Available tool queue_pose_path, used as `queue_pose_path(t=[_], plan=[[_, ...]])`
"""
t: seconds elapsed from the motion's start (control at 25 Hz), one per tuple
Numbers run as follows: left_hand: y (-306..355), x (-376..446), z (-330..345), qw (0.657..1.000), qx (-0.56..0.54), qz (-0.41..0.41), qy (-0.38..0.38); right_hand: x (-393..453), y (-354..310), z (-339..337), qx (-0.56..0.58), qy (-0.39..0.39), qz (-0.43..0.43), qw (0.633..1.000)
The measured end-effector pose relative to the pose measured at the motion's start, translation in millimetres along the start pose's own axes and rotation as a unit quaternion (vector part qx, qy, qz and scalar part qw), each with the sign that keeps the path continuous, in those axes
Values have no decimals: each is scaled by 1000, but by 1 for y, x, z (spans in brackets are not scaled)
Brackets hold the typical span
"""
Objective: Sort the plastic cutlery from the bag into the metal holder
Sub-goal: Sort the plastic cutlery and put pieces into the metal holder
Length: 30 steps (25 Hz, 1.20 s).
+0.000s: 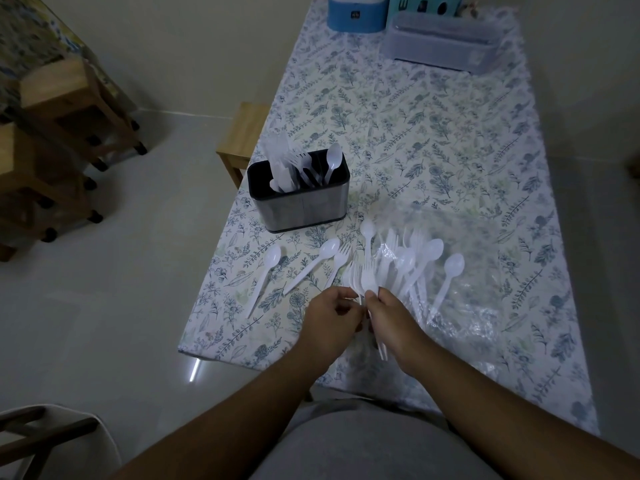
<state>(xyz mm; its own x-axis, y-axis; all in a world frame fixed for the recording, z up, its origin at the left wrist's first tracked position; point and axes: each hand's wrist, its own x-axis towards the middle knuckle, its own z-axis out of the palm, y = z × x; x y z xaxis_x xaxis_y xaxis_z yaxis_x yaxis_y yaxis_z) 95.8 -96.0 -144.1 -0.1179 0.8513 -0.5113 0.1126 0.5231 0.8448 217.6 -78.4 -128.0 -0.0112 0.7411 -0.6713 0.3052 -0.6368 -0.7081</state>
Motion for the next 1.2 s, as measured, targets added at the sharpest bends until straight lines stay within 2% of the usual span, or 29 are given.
queue_pose_path(t=[0.12,0.28,0.44,0.6,0.96,1.2], plan=[[-1,-1,0,1000,-3,18,4,1,1,0,4,-4,0,1000],[3,-2,0,999,2,32,7,2,1,2,65,-38,-6,997],[5,-2,-3,993,75,92,-5,3,2,1,88,-57,-6,995],[7,3,-10,998,50,42,-24,6,8,0,55,-70,-6,996],[10,10,-13,1000,1,11,1,9,8,-5,90,-73,4,993],[10,5,-10,1000,-1,-6,-9,7,5,-5,37,-87,-45,995]])
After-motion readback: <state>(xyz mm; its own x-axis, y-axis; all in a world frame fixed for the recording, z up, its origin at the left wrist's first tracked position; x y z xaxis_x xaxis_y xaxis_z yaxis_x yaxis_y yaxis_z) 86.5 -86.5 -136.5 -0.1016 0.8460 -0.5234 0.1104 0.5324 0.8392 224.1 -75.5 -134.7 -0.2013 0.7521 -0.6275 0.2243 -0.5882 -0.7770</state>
